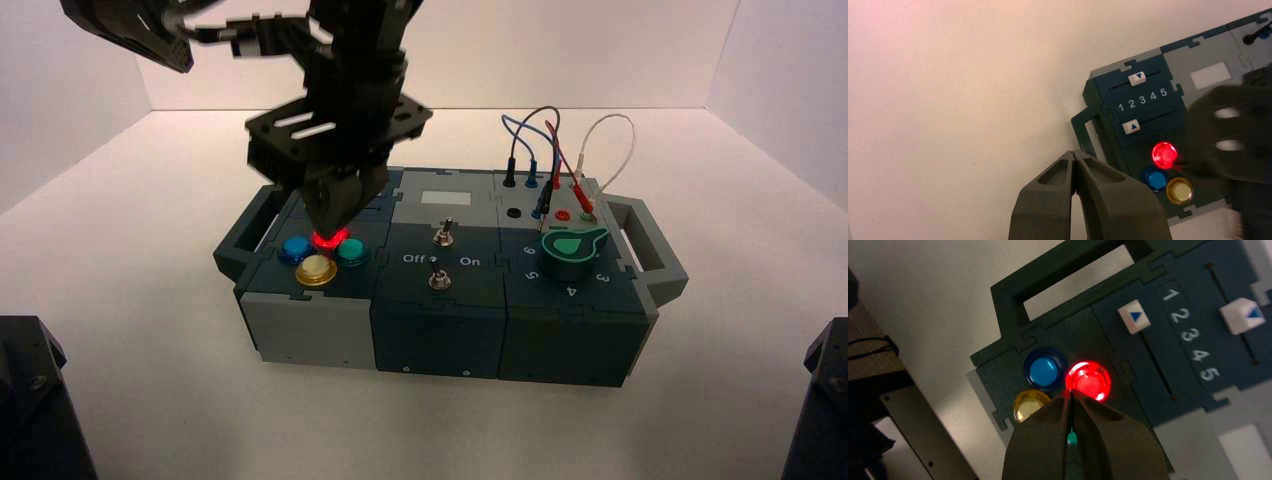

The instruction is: Push the red button with the right gripper.

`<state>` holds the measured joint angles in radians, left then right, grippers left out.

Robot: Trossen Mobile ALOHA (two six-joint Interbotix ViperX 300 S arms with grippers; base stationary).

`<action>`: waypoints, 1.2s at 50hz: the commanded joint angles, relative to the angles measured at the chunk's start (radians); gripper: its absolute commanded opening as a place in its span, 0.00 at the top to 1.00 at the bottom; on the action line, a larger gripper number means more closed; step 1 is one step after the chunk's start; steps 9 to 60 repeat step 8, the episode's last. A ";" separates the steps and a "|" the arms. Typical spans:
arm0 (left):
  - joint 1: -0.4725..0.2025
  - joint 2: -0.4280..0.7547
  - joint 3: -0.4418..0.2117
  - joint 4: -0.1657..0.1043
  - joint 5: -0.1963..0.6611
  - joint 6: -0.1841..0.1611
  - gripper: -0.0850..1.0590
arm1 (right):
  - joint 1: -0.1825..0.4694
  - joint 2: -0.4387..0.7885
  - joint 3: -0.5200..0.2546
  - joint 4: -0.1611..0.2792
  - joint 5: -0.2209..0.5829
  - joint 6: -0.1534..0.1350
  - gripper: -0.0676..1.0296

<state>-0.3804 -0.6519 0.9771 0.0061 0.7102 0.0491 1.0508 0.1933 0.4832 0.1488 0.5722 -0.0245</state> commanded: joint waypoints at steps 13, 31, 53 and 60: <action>0.002 0.006 -0.032 0.000 -0.003 0.006 0.95 | 0.000 -0.123 0.006 0.005 0.037 0.011 0.96; 0.002 0.006 -0.032 0.000 -0.003 0.006 0.95 | 0.000 -0.123 0.006 0.005 0.037 0.011 0.96; 0.002 0.006 -0.032 0.000 -0.003 0.006 0.95 | 0.000 -0.123 0.006 0.005 0.037 0.011 0.96; 0.002 0.006 -0.032 0.000 -0.003 0.006 0.95 | 0.000 -0.123 0.006 0.005 0.037 0.011 0.96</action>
